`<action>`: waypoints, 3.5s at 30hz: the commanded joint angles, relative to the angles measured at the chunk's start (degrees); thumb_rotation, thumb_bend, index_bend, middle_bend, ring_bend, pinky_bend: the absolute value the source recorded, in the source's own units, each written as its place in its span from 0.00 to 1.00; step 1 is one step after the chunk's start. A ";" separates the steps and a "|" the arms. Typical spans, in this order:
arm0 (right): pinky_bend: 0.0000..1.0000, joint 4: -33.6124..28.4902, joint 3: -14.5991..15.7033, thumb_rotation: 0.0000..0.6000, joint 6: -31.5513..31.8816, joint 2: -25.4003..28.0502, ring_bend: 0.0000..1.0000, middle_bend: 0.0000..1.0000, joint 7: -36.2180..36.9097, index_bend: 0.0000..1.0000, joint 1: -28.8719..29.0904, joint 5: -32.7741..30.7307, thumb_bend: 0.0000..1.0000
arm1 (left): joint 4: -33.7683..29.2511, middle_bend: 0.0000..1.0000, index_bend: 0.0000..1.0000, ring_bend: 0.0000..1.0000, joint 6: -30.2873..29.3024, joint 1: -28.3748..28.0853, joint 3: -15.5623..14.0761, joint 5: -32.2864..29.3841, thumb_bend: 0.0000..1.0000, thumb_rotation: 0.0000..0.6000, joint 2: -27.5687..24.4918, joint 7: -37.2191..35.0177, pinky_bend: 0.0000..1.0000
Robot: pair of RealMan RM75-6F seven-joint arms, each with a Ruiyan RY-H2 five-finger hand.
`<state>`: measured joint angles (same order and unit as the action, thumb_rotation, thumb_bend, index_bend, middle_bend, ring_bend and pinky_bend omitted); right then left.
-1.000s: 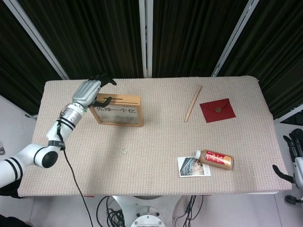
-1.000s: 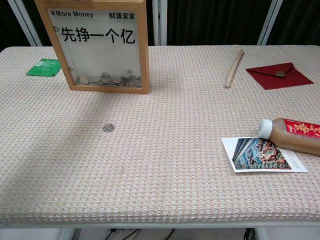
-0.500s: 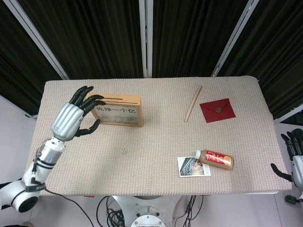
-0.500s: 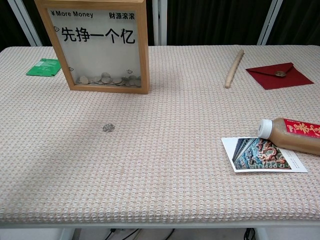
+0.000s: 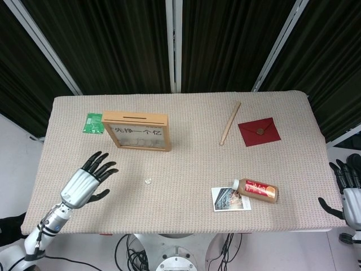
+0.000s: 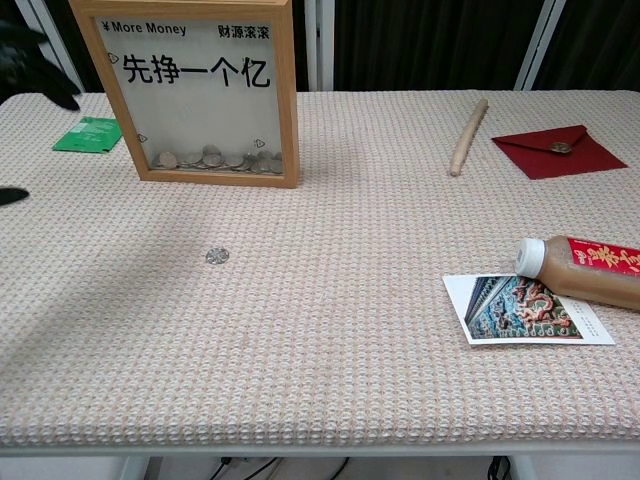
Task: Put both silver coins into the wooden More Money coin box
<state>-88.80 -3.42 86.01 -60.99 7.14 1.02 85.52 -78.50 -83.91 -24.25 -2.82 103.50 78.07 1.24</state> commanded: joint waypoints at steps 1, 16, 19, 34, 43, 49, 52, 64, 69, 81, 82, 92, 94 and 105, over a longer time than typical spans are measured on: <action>0.00 0.04 0.09 1.00 -0.02 0.12 0.00 0.00 0.12 0.00 -0.18 -0.24 0.18 | 5.44 0.20 0.24 0.06 3.20 -0.47 -1.17 0.60 0.14 1.00 4.82 0.84 0.12; 0.00 1.25 -0.01 1.00 -1.21 -0.61 0.00 0.00 0.75 0.00 0.17 -1.04 0.18 | 20.31 0.10 0.22 0.00 6.95 -4.13 0.23 -0.50 0.16 1.00 16.06 -1.57 0.10; 0.00 1.55 -0.05 1.00 -1.23 -0.71 0.00 0.00 0.98 0.00 0.16 -1.15 0.18 | 21.28 0.10 0.22 0.00 8.48 -4.85 0.53 -1.53 0.16 1.00 17.08 -2.01 0.10; 0.00 2.72 -0.30 1.00 -1.75 -0.59 0.00 0.00 2.53 0.00 0.13 -1.94 0.18 | 21.48 0.10 0.25 0.00 11.93 -7.57 0.70 -4.01 0.20 1.00 21.20 -7.32 0.09; 0.00 3.19 -0.37 1.00 -1.90 -0.66 0.00 0.00 2.96 0.00 0.17 -2.07 0.18 | 23.65 0.10 0.28 0.00 14.09 -8.38 0.41 -5.56 0.29 1.00 22.97 -9.45 0.09; 0.00 3.50 -0.32 1.00 -2.16 -0.82 0.00 0.00 3.17 0.00 0.17 -2.22 0.18 | 24.91 0.10 0.31 0.00 14.30 -8.32 0.00 -6.12 0.29 1.00 23.81 -10.29 0.08; 0.00 3.57 -0.32 1.00 -2.18 -0.87 0.00 0.00 3.24 0.00 0.19 -2.19 0.18 | 25.40 0.10 0.33 0.00 14.15 -8.33 -0.17 -6.18 0.29 1.00 24.18 -10.49 0.08; 0.00 4.12 -0.29 1.00 -2.74 -1.24 0.00 0.00 3.44 0.00 0.38 -2.34 0.18 | 26.79 0.10 0.35 0.00 14.18 -9.48 -0.64 -5.84 0.29 1.00 25.35 -12.76 0.08; 0.00 4.46 -0.33 1.00 -2.94 -1.34 0.00 0.00 3.57 0.00 0.40 -2.57 0.18 | 27.50 0.10 0.36 0.00 14.94 -9.85 -0.87 -6.09 0.29 1.00 25.87 -13.17 0.08; 0.00 5.28 -0.27 1.00 -3.69 -1.75 0.00 0.00 4.08 0.00 0.68 -2.68 0.18 | 28.02 0.10 0.36 0.00 15.34 -10.34 -0.98 -6.57 0.29 1.00 26.37 -13.45 0.08; 0.00 5.34 -0.26 1.00 -3.72 -1.76 0.00 0.00 4.14 0.00 0.69 -2.68 0.18 | 28.07 0.10 0.36 0.00 15.44 -10.38 -1.00 -6.62 0.29 1.00 26.40 -13.47 0.08; 0.00 5.60 -0.30 1.00 -3.44 -1.64 0.00 0.00 4.63 0.00 0.45 -2.79 0.18 | 28.87 0.10 0.36 0.00 15.82 -10.87 -1.14 -6.75 0.29 1.00 27.08 -13.73 0.07; 0.00 5.60 -0.26 1.00 -3.49 -1.64 0.00 0.00 4.59 0.00 0.43 -2.81 0.18 | 29.06 0.10 0.37 0.00 15.79 -11.00 -1.20 -6.67 0.29 1.00 27.21 -13.83 0.07; 0.00 5.55 -0.31 1.00 -4.23 -1.81 0.00 0.00 4.16 0.00 0.89 -2.87 0.18 | 29.92 0.11 0.41 0.00 15.67 -11.57 -0.91 -6.89 0.28 1.00 27.40 -14.24 0.08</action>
<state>-83.24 -3.72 81.78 -62.79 11.31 1.90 82.65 -48.57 -68.24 -35.84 -3.73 96.61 105.47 -12.99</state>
